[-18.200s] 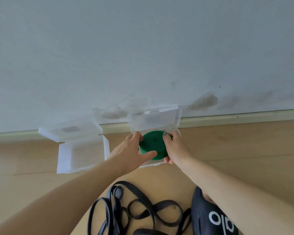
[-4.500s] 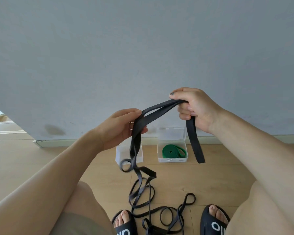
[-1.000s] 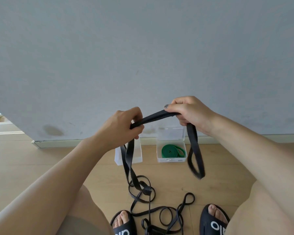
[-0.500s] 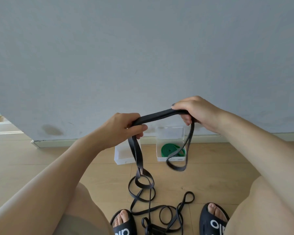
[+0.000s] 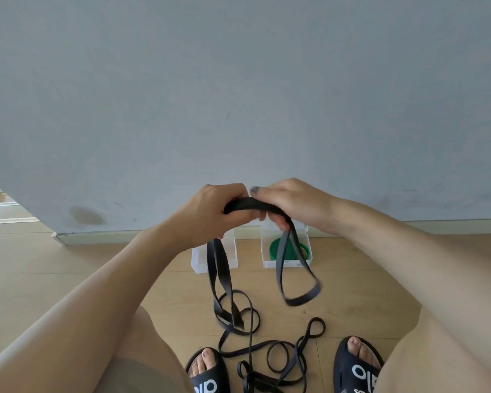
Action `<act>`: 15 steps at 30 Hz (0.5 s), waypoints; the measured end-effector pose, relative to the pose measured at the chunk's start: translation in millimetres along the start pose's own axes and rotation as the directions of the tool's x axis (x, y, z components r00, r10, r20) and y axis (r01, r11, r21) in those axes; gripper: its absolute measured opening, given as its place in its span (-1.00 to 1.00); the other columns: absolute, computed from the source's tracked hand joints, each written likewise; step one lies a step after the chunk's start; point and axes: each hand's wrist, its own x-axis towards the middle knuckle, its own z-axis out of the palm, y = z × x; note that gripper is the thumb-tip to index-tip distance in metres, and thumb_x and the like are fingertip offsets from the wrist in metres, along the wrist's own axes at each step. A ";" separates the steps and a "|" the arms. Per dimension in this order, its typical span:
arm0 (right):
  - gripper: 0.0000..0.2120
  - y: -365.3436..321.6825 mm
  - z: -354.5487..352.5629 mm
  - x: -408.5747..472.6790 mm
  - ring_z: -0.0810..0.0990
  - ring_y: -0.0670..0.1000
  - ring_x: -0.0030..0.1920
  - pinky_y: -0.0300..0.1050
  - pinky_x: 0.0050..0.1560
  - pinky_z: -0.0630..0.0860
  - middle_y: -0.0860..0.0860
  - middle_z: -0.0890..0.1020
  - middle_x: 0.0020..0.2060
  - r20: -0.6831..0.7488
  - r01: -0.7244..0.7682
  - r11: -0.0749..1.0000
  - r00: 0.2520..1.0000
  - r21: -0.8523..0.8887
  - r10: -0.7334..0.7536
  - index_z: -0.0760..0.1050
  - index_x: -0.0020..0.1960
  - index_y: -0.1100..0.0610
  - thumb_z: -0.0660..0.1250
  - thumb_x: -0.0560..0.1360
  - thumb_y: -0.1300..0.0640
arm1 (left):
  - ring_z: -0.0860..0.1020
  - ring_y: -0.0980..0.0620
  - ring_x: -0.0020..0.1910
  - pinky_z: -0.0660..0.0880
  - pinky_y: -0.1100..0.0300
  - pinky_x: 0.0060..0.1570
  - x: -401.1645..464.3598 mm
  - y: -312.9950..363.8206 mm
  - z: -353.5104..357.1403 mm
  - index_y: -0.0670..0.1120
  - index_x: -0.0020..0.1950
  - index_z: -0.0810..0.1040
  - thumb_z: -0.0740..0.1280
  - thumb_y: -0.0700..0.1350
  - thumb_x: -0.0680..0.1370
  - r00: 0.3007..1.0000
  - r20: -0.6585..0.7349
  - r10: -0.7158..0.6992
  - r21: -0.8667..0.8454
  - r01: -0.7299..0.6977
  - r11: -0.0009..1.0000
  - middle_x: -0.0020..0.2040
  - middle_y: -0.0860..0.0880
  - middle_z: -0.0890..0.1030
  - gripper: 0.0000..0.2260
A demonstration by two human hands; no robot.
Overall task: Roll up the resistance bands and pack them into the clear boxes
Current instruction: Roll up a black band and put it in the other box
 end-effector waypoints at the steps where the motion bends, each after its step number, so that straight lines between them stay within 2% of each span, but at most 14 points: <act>1: -0.53 -0.3 -0.2 0.8 0.40 -0.03 -0.44 -0.15 -0.24 0.39 0.01 0.44 -0.50 -0.038 0.001 0.999 0.999 -0.046 -0.002 0.52 -0.24 0.17 0.21 0.68 -0.14 | 0.44 0.09 -0.44 0.46 0.14 -0.37 0.8 -2.7 -0.3 -0.06 -0.14 0.51 0.43 -0.02 0.59 1.000 0.013 -0.008 0.013 0.008 1.000 -0.38 0.06 0.46 -0.81; 5: -0.56 -4.1 -9.3 1.6 0.26 0.06 -0.37 -0.07 -0.28 0.23 0.05 0.29 -0.45 -0.114 -0.002 0.999 0.993 -0.052 -0.004 0.38 -0.36 0.10 0.36 0.61 -0.07 | 0.55 0.00 -0.28 0.46 0.10 -0.22 -0.4 -13.3 -2.0 -0.04 -0.13 0.43 0.40 -0.05 0.59 0.994 0.093 -0.060 0.080 0.053 0.995 -0.27 -0.06 0.57 -0.81; 8: -0.54 -4.4 -13.6 1.3 0.22 0.05 -0.41 -0.06 -0.31 0.19 0.10 0.27 -0.40 -0.137 -0.006 0.999 0.991 -0.047 -0.001 0.35 -0.39 0.09 0.37 0.60 -0.05 | 0.63 0.04 -0.18 0.50 0.09 -0.15 -1.7 -22.4 -7.8 -0.06 -0.10 0.44 0.39 -0.04 0.60 0.986 0.135 -0.100 0.069 0.091 0.993 -0.22 -0.04 0.64 -0.82; 11: -0.55 -4.4 -18.8 -0.5 0.16 0.03 -0.44 -0.11 -0.36 0.14 0.11 0.22 -0.38 -0.145 -0.014 0.999 0.989 -0.048 0.007 0.32 -0.37 0.10 0.36 0.60 -0.03 | 0.67 0.00 -0.11 0.55 -0.04 -0.09 -3.2 -33.3 -12.1 -0.01 -0.10 0.45 0.38 0.00 0.61 0.979 0.160 -0.128 0.054 0.121 0.991 -0.19 -0.01 0.65 -0.83; 13: -0.56 -3.5 -24.7 -1.9 0.13 0.03 -0.44 -0.10 -0.37 0.10 0.10 0.19 -0.40 -0.160 -0.014 1.000 0.987 -0.009 0.012 0.31 -0.36 0.10 0.36 0.60 -0.01 | 0.68 0.01 -0.12 0.55 -0.03 -0.08 -5.3 -37.5 -15.6 0.03 -0.12 0.45 0.39 0.03 0.60 0.975 0.161 -0.152 0.060 0.144 0.988 -0.23 0.06 0.65 -0.82; 15: -0.58 -0.8 -31.9 -4.0 0.09 0.03 -0.45 -0.03 -0.33 0.05 0.05 0.16 -0.46 -0.191 -0.020 0.999 0.981 0.046 0.028 0.31 -0.37 0.11 0.36 0.59 0.04 | 0.68 0.06 -0.21 0.53 0.09 -0.11 -7.6 -38.2 -20.9 -0.03 -0.14 0.45 0.46 0.00 0.57 0.982 0.102 -0.161 0.014 0.161 0.987 -0.29 0.05 0.64 -0.77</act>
